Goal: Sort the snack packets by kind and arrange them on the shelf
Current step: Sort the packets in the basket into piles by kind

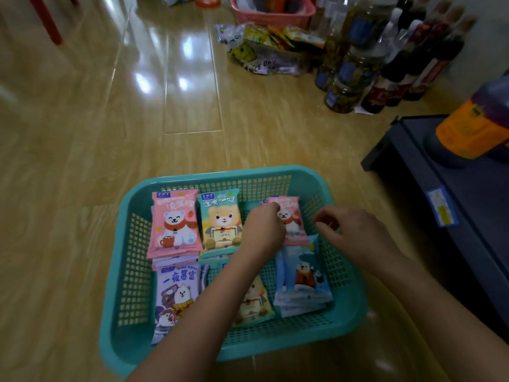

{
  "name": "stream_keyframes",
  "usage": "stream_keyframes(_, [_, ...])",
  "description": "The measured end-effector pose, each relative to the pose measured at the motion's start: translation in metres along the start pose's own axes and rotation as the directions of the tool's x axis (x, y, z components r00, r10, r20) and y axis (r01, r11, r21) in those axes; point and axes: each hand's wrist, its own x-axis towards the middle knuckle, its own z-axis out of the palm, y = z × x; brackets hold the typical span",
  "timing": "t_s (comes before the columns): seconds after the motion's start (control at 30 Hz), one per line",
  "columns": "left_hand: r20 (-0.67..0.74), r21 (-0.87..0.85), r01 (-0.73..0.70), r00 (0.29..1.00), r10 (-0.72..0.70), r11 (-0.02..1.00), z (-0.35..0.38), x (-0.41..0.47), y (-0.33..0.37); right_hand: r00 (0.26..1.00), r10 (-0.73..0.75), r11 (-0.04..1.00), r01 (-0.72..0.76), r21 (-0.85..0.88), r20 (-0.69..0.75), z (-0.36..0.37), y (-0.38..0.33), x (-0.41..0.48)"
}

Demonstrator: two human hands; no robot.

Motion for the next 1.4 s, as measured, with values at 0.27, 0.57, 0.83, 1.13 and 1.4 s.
stream_keyframes(0.27, [-0.497,0.035,0.084,0.866,-0.056,0.996,-0.078,-0.044,-0.088,0.996,-0.084,0.967,0.085,0.240,-0.017,0.030,-0.063,0.015])
stream_keyframes(0.57, [-0.349,-0.029,0.320,0.884,-0.310,0.947,-0.096,-0.034,-0.139,0.980,0.139,0.950,-0.172,0.260,0.141,0.083,-0.125,0.034])
stream_keyframes(0.83, [-0.210,-0.137,0.388,0.888,-0.410,0.911,-0.106,-0.026,-0.139,0.949,0.171,0.893,-0.262,0.365,0.264,0.083,-0.123,0.041])
stream_keyframes(1.13, [-0.289,-0.211,0.357,0.867,-0.407,0.910,-0.106,-0.034,-0.137,0.973,0.074,0.601,-0.220,0.768,0.221,0.054,-0.094,0.001])
stream_keyframes(1.4, [-0.274,-0.302,0.315,0.875,-0.398,0.900,-0.113,-0.037,-0.135,0.896,0.021,0.693,-0.332,0.640,0.443,0.055,-0.062,-0.052])
